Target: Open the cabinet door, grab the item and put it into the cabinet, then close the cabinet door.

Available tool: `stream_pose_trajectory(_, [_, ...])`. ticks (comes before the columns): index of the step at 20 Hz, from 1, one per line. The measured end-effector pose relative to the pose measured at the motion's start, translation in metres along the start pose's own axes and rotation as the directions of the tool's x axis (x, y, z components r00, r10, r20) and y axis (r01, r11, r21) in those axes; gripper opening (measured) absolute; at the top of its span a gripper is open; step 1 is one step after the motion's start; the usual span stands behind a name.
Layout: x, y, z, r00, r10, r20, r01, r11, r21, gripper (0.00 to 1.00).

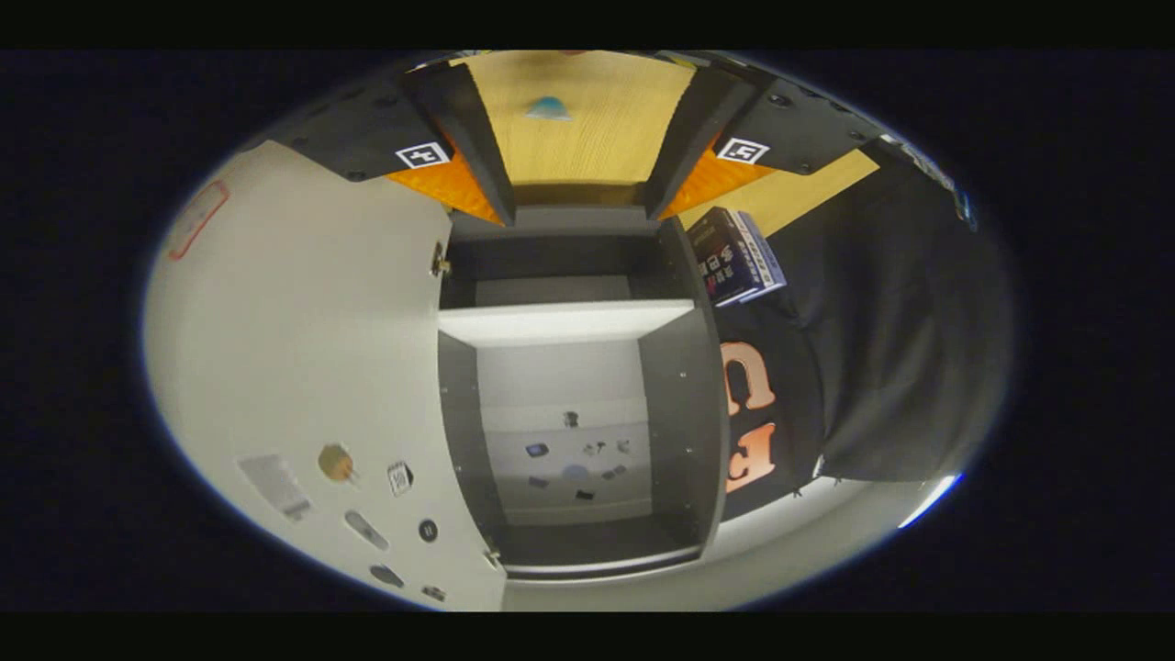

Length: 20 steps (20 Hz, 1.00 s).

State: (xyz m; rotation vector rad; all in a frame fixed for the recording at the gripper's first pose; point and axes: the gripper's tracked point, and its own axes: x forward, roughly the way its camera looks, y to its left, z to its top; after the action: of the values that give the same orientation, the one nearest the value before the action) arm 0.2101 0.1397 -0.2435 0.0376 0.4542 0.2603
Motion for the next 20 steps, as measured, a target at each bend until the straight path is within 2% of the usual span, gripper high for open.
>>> stream_pose_trajectory(5, [0.039,-0.029,-0.105,0.979,-0.111,-0.170,0.103,0.993,-0.058,0.90])
stream_pose_trajectory(8, [0.047,-0.042,-0.148,0.960,-0.154,-0.235,0.147,0.988,-0.047,0.90])
stream_pose_trajectory(12, [0.053,-0.055,-0.190,0.937,-0.192,-0.292,0.194,0.981,-0.021,0.90])
stream_pose_trajectory(16, [0.055,-0.060,-0.207,0.930,-0.195,-0.313,0.214,0.976,0.027,0.91])
stream_pose_trajectory(17, [0.053,-0.056,-0.205,0.933,-0.181,-0.311,0.202,0.979,0.036,0.85])
stream_pose_trajectory(19, [0.052,-0.057,-0.205,0.931,-0.185,-0.314,0.201,0.979,0.019,0.56])
stream_pose_trajectory(20, [0.048,-0.052,-0.195,0.936,-0.174,-0.305,0.190,0.981,0.024,0.56])
